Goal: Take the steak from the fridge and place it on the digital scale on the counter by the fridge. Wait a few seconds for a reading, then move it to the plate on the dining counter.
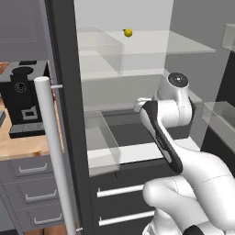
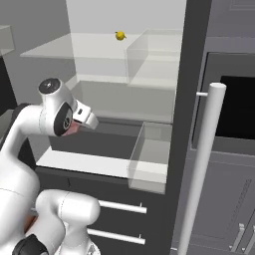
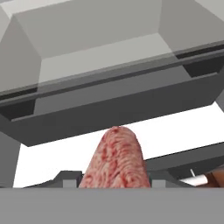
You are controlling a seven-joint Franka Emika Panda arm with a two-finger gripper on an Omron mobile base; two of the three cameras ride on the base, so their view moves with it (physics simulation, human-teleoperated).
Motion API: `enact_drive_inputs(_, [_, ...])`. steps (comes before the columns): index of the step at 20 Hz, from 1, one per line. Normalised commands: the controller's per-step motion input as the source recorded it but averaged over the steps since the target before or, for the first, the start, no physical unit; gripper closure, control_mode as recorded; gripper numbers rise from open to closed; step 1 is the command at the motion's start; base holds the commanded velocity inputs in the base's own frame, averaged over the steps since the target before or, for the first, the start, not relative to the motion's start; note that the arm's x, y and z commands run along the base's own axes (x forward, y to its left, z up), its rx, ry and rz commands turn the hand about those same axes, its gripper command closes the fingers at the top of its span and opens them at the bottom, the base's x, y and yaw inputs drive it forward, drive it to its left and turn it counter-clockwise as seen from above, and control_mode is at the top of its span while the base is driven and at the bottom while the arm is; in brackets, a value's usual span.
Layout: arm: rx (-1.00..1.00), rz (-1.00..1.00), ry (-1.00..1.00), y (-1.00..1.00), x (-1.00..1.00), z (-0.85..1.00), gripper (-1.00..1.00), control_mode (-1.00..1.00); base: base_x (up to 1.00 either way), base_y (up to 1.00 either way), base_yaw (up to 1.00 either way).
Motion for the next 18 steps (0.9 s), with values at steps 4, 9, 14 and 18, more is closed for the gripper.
enact_drive_inputs(4, [0.0, 0.0, 0.05, 0.0, -0.06, -0.04, 1.0, -1.0, 0.0, 0.0, 0.0])
enact_drive_inputs(9, [0.0, 0.0, 0.0, 0.0, 0.0, 0.0, 1.0, 1.0, -0.86, 0.0, 0.0])
enact_drive_inputs(14, [0.0, 0.0, 0.0, 0.0, 0.0, 0.0, 1.0, 1.0, -1.0, 0.0, 0.0])
enact_drive_inputs(18, [0.0, 0.0, 0.0, 0.0, 0.0, 0.0, 1.0, 1.0, -1.0, 0.01, 0.0])
